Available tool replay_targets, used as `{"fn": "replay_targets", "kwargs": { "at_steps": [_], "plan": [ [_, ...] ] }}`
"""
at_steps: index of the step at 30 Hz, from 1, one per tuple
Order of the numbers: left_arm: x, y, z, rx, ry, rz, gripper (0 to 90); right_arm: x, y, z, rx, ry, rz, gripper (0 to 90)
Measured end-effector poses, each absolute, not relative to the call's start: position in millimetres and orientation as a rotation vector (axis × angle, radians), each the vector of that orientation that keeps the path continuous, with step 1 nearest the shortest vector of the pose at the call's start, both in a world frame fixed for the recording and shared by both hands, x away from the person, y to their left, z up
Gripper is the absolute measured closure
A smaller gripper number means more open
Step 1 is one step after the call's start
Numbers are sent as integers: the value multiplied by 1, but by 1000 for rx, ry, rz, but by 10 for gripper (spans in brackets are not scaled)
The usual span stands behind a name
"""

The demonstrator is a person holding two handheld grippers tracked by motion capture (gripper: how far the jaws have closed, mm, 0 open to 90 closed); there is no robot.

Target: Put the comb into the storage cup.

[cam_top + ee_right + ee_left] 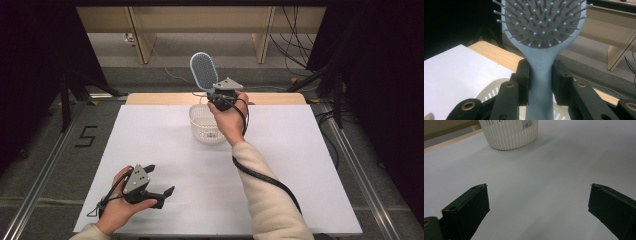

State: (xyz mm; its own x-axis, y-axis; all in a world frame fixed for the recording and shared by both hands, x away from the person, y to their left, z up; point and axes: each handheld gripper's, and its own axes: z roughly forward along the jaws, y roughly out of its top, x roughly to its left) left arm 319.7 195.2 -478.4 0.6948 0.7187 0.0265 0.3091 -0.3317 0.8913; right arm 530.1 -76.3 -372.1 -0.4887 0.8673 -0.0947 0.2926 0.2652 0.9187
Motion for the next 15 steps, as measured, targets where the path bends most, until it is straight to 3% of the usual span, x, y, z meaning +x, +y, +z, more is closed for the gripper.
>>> {"fn": "replay_targets", "kwargs": {
  "at_steps": [15],
  "plan": [
    [320,195,-478,1924,797,528,26,531,-76,-375,1045,1926,1203,705]
  ]
}}
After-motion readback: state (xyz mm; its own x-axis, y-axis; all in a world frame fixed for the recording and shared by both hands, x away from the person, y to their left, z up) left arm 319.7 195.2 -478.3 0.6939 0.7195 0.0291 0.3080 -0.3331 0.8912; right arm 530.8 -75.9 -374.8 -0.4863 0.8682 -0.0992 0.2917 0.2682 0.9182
